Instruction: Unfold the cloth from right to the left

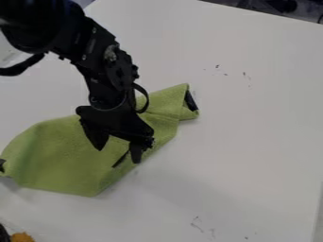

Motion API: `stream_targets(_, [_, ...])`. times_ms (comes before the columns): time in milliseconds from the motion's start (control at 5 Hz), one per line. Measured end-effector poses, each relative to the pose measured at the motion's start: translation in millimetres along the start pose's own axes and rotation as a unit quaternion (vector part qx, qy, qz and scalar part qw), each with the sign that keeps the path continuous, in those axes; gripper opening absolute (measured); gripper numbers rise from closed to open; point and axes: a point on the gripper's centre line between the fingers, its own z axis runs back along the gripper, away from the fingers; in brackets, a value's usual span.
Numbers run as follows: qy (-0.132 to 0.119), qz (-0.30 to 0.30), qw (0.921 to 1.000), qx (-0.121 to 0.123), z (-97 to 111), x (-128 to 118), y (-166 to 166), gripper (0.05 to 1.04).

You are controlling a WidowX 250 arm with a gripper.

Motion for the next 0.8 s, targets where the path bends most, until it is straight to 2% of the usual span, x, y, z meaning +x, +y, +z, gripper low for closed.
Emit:
stream_targets(400, [-0.005,0.002,0.9999,-0.014,-14,0,0,0.968])
stream_targets(600, [-0.012,-0.006,0.9998,-0.016,-19,2,-2,0.689])
stream_targets(800, [-0.008,-0.007,0.9998,-0.018,-20,1,-2,0.375])
